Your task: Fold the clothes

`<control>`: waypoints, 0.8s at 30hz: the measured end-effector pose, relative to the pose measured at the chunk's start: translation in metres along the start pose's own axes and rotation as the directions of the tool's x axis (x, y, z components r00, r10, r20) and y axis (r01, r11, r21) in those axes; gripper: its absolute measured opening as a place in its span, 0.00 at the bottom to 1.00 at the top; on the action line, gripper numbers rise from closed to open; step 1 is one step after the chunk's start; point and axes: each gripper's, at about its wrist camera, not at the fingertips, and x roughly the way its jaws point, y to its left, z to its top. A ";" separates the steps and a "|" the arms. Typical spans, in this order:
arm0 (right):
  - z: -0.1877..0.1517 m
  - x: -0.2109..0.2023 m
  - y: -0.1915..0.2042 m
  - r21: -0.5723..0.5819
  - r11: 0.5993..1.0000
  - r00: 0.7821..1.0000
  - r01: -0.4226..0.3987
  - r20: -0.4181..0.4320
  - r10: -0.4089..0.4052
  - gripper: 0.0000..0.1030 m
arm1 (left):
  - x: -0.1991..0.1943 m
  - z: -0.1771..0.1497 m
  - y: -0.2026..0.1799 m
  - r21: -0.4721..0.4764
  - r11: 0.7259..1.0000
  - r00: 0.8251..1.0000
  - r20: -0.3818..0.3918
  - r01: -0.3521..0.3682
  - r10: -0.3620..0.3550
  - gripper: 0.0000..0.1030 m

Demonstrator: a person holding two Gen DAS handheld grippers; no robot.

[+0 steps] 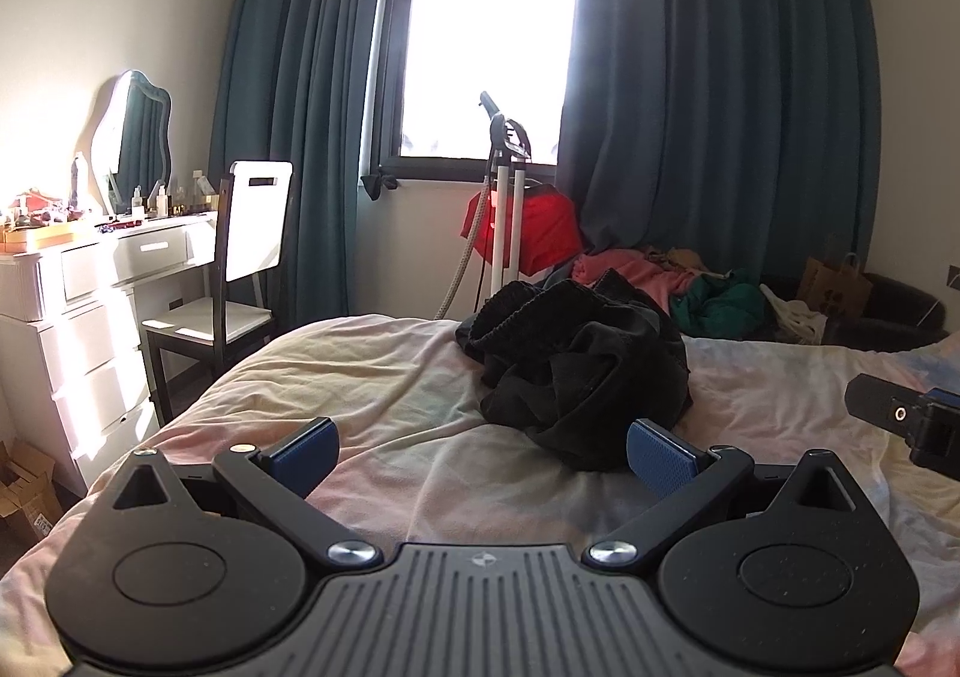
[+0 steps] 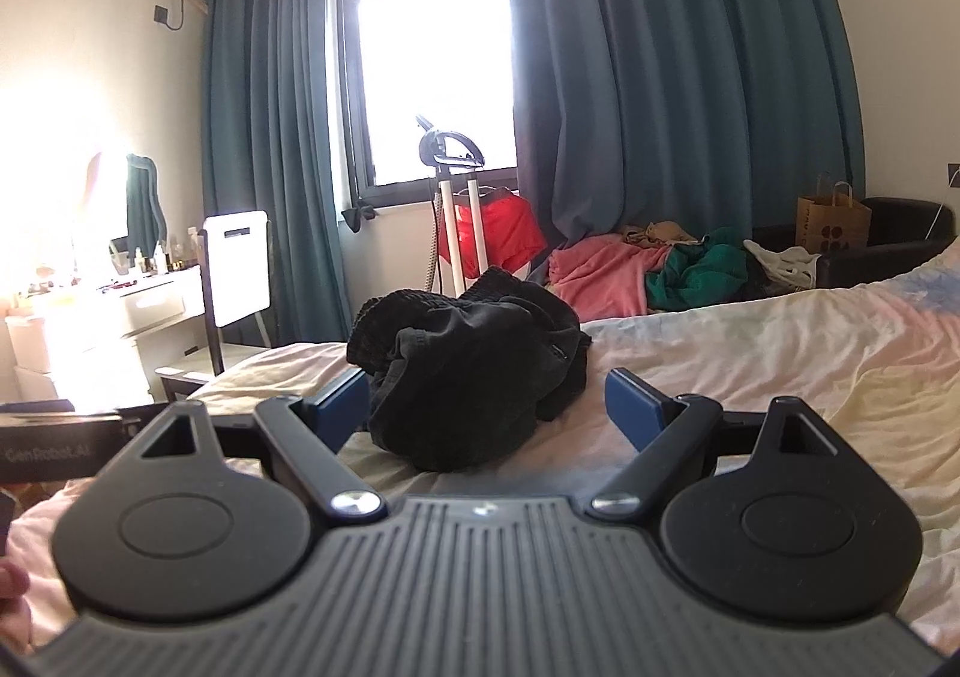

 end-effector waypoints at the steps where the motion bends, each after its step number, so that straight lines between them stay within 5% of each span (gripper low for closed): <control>1: 0.001 -0.001 -0.001 0.011 1.000 1.000 -0.003 0.005 0.003 0.84 | 0.001 0.000 0.000 -0.001 1.000 1.000 -0.003 -0.001 0.001 1.00; 4: 0.002 -0.004 -0.003 0.023 1.000 1.000 -0.010 0.021 0.010 0.84 | 0.004 -0.002 0.001 -0.008 1.000 1.000 -0.009 0.004 -0.004 1.00; 8: 0.003 -0.004 -0.007 0.045 0.999 1.000 0.015 0.014 -0.016 0.66 | 0.012 -0.007 0.004 -0.042 0.999 0.999 -0.037 0.030 -0.031 1.00; 12: 0.004 -0.004 -0.016 0.089 0.995 0.999 0.042 0.001 -0.043 0.33 | 0.031 -0.012 -0.001 -0.025 0.999 0.995 -0.094 0.032 -0.034 1.00; 14: 0.005 -0.005 -0.022 0.122 0.991 0.998 0.056 -0.004 -0.056 0.25 | 0.048 -0.007 -0.001 -0.040 0.999 0.990 -0.133 0.033 -0.038 1.00; 21: 0.001 -0.001 -0.043 0.228 0.967 0.993 0.114 -0.049 -0.105 0.25 | 0.139 0.033 0.017 -0.251 0.966 0.965 -0.232 0.064 -0.124 1.00; 24: -0.001 0.001 -0.048 0.247 0.959 0.990 0.138 -0.061 -0.127 0.25 | 0.191 0.048 0.027 -0.369 0.927 0.948 -0.267 0.065 -0.173 0.96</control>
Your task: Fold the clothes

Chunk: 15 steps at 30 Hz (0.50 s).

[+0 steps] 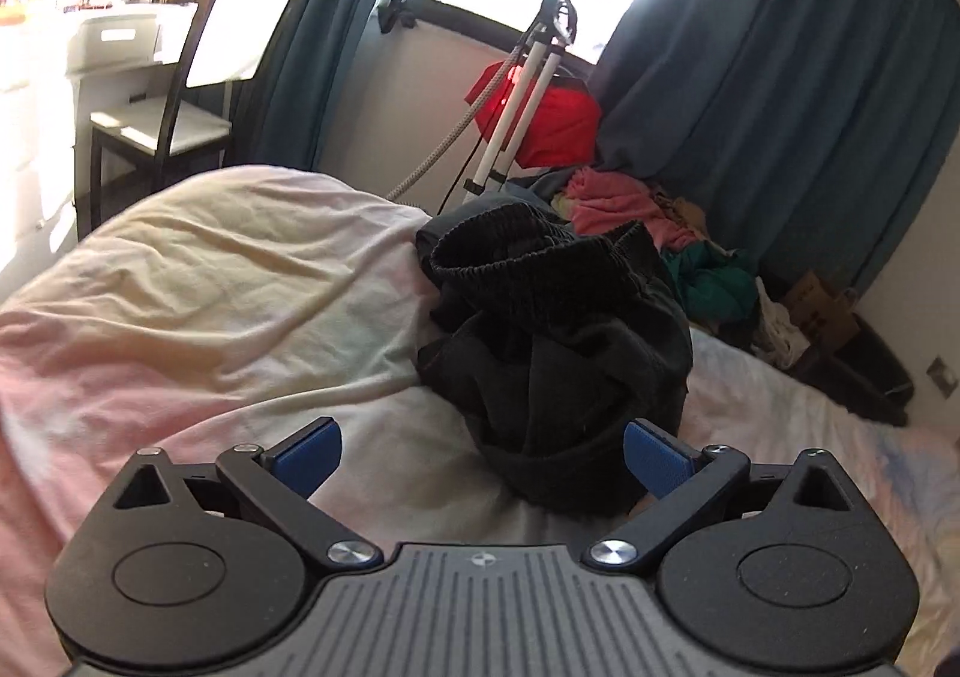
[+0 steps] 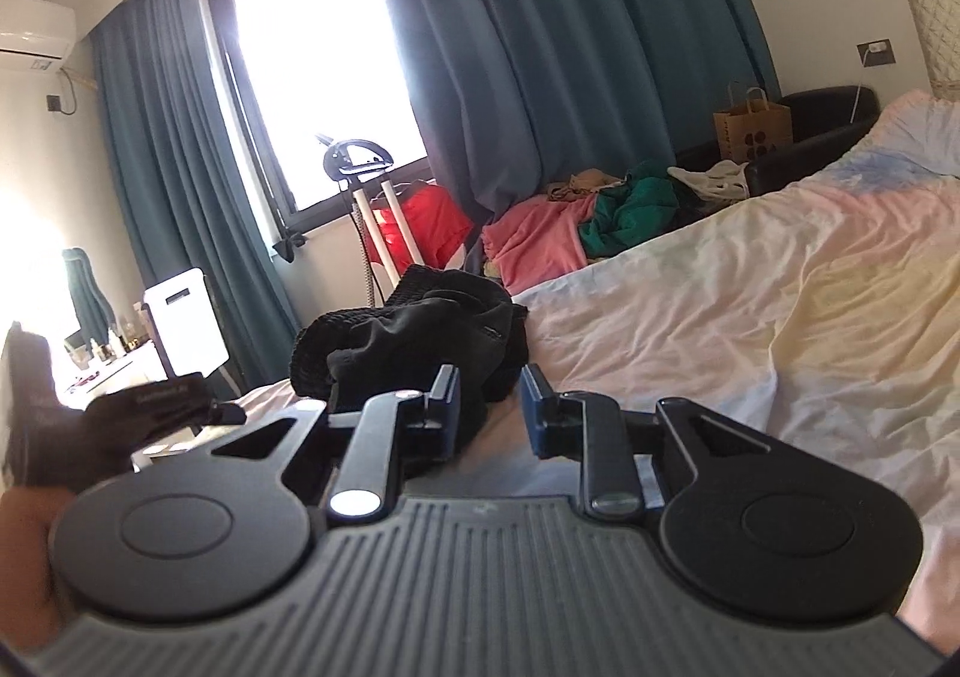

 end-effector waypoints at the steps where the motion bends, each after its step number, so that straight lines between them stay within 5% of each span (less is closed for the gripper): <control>1: 0.000 0.002 -0.002 0.004 1.000 1.000 -0.001 -0.004 0.001 0.25 | 0.013 0.010 0.003 -0.048 0.999 1.000 -0.005 0.013 -0.013 0.96; 6: 0.004 0.010 -0.012 -0.041 0.999 1.000 0.020 0.011 -0.019 0.25 | 0.074 0.049 0.025 -0.299 0.954 1.000 0.020 0.018 -0.012 0.96; 11: 0.001 0.035 -0.029 -0.020 0.999 0.999 0.045 -0.027 -0.045 0.26 | 0.139 0.054 0.052 -0.528 0.849 0.997 -0.044 0.033 -0.066 0.95; 15: -0.011 0.065 -0.041 -0.001 0.998 0.992 0.069 -0.103 -0.069 0.26 | 0.184 0.045 0.074 -0.725 0.685 0.991 -0.038 0.063 -0.131 0.85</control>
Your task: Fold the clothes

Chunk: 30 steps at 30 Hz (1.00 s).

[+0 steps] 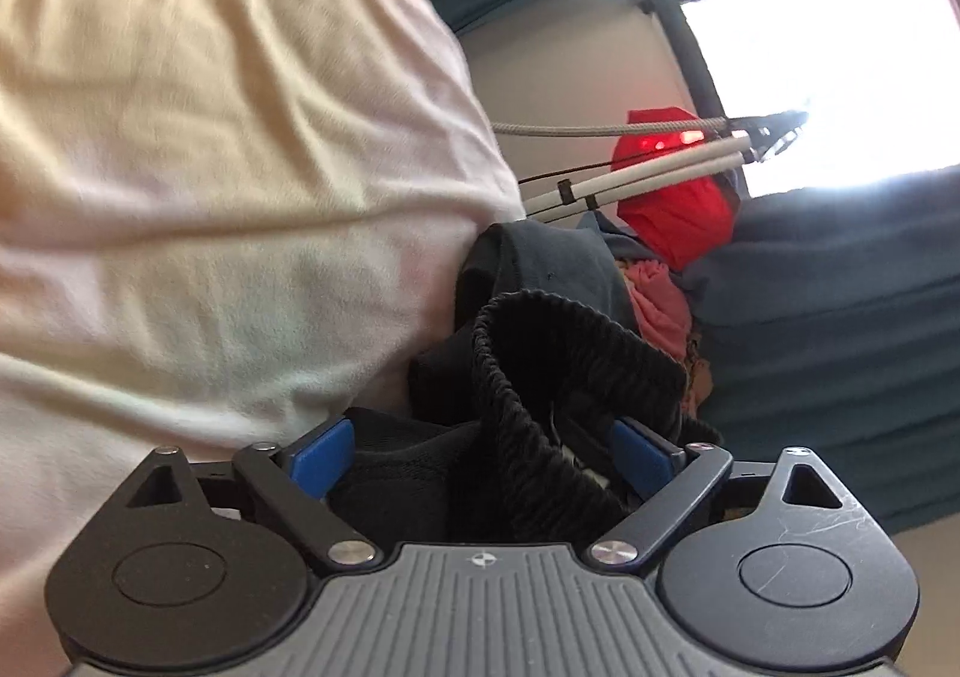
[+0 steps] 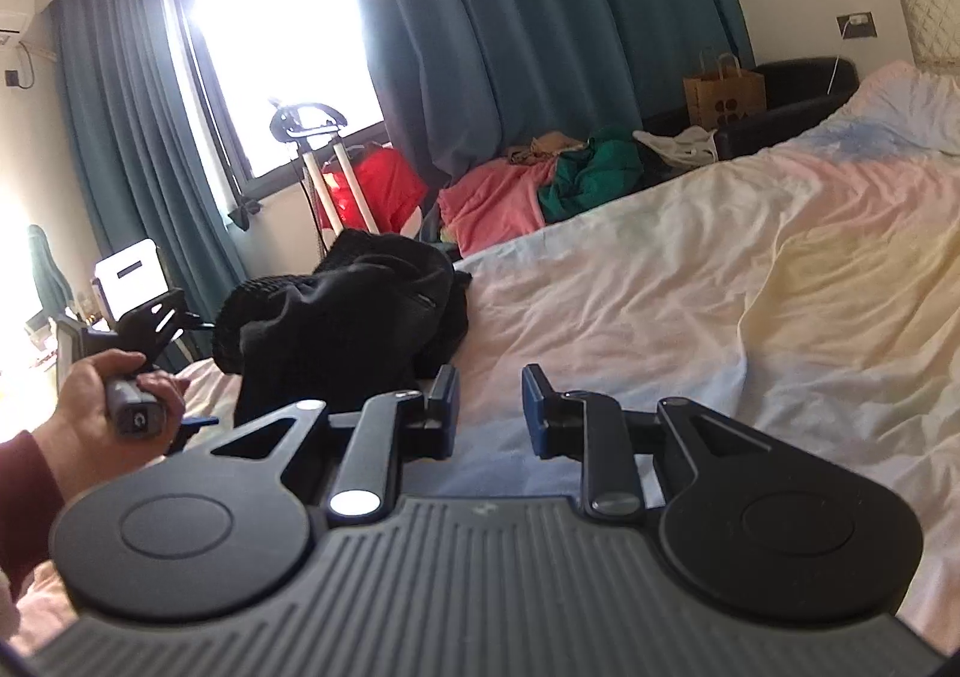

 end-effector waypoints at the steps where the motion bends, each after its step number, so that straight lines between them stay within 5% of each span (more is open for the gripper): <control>1: -0.002 0.008 -0.003 0.016 1.000 1.000 0.003 -0.021 -0.002 0.26 | 0.009 0.002 0.004 -0.050 0.999 1.000 -0.003 0.014 -0.014 0.82; 5: -0.009 0.033 -0.014 0.064 0.998 0.996 0.007 -0.091 -0.001 0.26 | 0.029 0.004 -0.001 -0.057 0.998 1.000 -0.017 0.021 -0.022 0.68; 9: -0.017 0.046 -0.018 0.077 0.997 0.993 0.017 -0.119 -0.008 0.26 | 0.023 0.000 -0.025 0.075 0.997 1.000 0.003 -0.031 0.031 0.18; 11: -0.019 0.050 -0.019 0.078 0.997 0.991 0.018 -0.131 -0.008 0.26 | 0.005 -0.009 -0.049 0.229 0.970 0.994 0.091 -0.078 0.058 0.11; 17: -0.014 0.036 -0.015 0.050 0.999 0.997 0.009 -0.080 -0.005 0.26 | -0.065 -0.059 -0.121 0.600 0.788 0.972 0.235 -0.136 -0.011 0.09; 20: -0.010 0.024 -0.011 0.029 1.000 0.999 0.006 -0.043 -0.005 0.26 | -0.109 -0.091 -0.140 0.716 0.687 0.967 0.243 -0.124 -0.079 0.09; 24: -0.007 0.004 -0.005 0.009 1.000 1.000 -0.018 0.008 0.018 0.26 | -0.170 -0.139 -0.132 0.849 0.517 0.969 0.207 -0.109 -0.135 0.09; 26: -0.005 -0.006 -0.003 0.006 0.999 0.999 -0.033 0.029 0.033 0.26 | -0.199 -0.159 -0.113 0.875 0.475 0.975 0.177 -0.093 -0.134 0.09; 30: -0.002 -0.024 0.004 -0.010 0.997 0.996 -0.071 0.053 0.071 0.26 | -0.241 -0.184 -0.060 0.892 0.442 0.990 0.132 -0.097 -0.050 0.08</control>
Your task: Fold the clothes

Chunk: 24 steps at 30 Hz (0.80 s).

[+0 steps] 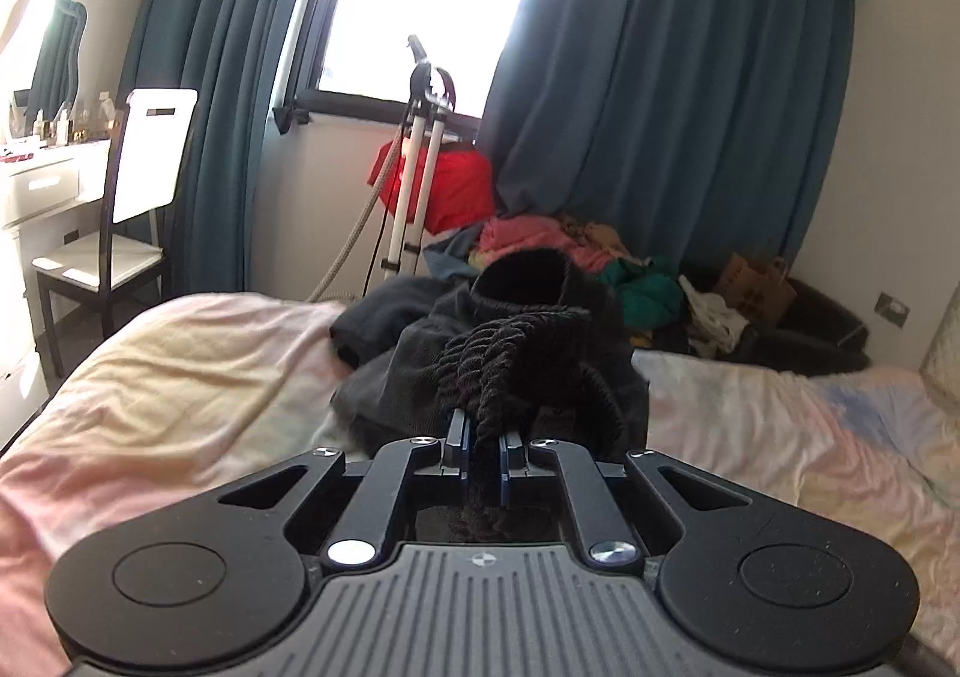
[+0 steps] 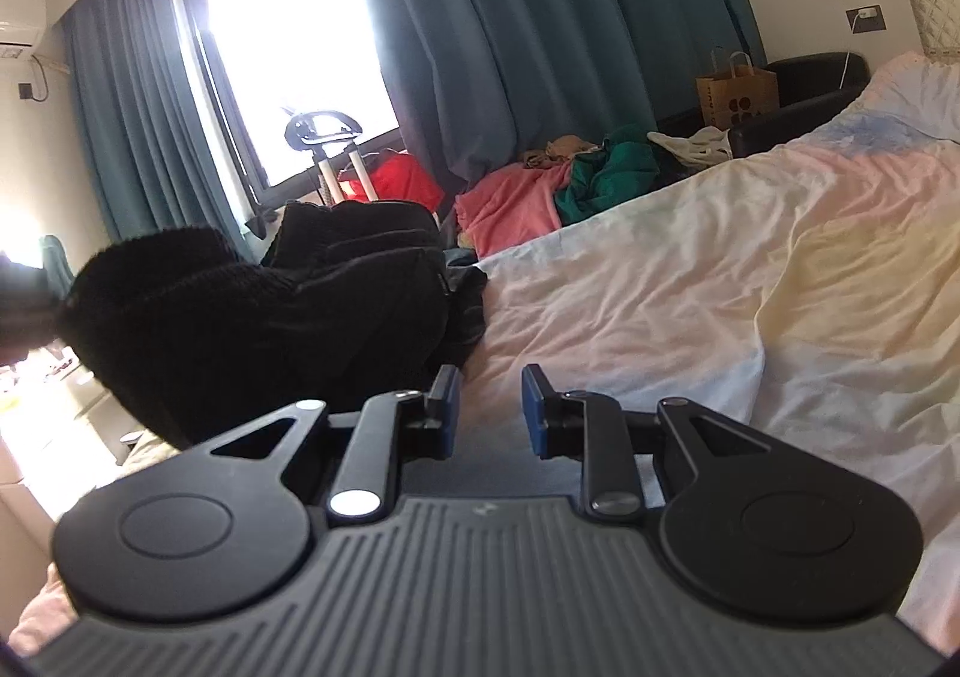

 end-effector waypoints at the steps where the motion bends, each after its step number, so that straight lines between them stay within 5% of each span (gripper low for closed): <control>1: 0.000 -0.003 0.003 -0.008 1.000 1.000 -0.010 0.003 0.010 0.26 | -0.002 -0.013 0.003 0.011 1.000 0.999 -0.030 -0.012 0.012 0.08; 8: -0.010 -0.008 0.024 -0.083 0.995 0.998 -0.058 -0.040 0.055 0.26 | -0.001 -0.086 0.026 -0.001 0.999 0.977 -0.207 -0.053 0.052 0.10; 16: -0.023 0.002 0.035 -0.125 0.991 0.990 -0.050 -0.140 0.032 0.29 | -0.022 -0.119 0.043 -0.029 0.998 0.979 -0.196 -0.052 0.046 0.25; 20: -0.027 0.014 0.034 -0.143 0.990 0.987 0.001 -0.157 -0.024 0.53 | -0.025 -0.119 0.034 0.044 0.998 0.980 -0.196 -0.039 0.047 0.33; 24: -0.030 0.030 0.025 -0.134 0.988 0.976 0.081 -0.189 -0.106 0.56 | -0.025 -0.122 0.029 0.087 0.996 0.981 -0.186 -0.034 0.050 0.42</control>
